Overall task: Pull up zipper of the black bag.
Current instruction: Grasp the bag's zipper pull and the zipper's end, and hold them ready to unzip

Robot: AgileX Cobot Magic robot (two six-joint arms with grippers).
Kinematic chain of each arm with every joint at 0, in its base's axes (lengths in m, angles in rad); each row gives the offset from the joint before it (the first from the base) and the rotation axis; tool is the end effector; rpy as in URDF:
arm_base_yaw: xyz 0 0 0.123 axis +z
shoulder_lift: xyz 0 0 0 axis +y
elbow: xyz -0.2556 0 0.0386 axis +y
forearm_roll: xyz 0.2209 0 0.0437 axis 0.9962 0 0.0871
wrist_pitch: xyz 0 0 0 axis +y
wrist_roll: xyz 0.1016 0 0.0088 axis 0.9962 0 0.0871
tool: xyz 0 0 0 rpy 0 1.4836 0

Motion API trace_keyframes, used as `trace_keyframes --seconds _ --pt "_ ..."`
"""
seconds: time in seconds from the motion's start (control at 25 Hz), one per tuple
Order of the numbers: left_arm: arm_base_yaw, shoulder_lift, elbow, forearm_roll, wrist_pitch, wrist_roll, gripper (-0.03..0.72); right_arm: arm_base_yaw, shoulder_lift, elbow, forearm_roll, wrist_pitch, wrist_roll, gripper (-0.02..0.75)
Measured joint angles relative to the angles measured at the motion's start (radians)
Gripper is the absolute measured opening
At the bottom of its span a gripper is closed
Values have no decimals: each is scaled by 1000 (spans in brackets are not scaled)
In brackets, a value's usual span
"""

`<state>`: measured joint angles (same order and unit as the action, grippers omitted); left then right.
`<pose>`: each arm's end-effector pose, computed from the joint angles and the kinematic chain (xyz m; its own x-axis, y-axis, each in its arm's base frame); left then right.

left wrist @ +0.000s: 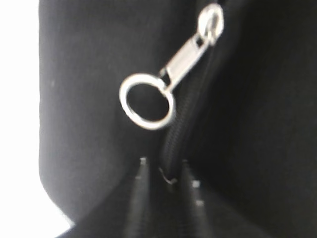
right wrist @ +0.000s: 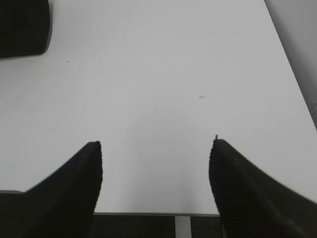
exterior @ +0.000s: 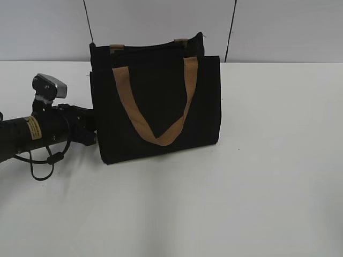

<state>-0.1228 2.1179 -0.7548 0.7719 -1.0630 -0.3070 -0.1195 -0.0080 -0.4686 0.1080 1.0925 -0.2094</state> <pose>0.3197 -0.1021 0.0851 -0.2622 0.1399 -0.9548 0.7038 0.7047 -0.0900 0.0092 0.0087 0.2487 -0.4982 -0.0994 -0.8613 -0.0432 0.9950 -0.0899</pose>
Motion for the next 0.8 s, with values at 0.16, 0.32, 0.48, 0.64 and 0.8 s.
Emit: trace_keyframes --seconds 0.16,0.32,0.48,0.64,0.8 --pt "0 0 0 -34 -1 0 21 0 0 0 0 0 0 515" --pt "0 -8 0 -57 0 0 21 0 0 0 0 0 0 515" --pt "2 -84 19 -58 21 0 20 0 0 0 0 0 0 515" --pt "17 -195 57 -51 78 -16 20 0 0 0 0 0 1 515" --pt "31 -311 75 -15 178 -44 20 0 0 0 0 0 1 515"
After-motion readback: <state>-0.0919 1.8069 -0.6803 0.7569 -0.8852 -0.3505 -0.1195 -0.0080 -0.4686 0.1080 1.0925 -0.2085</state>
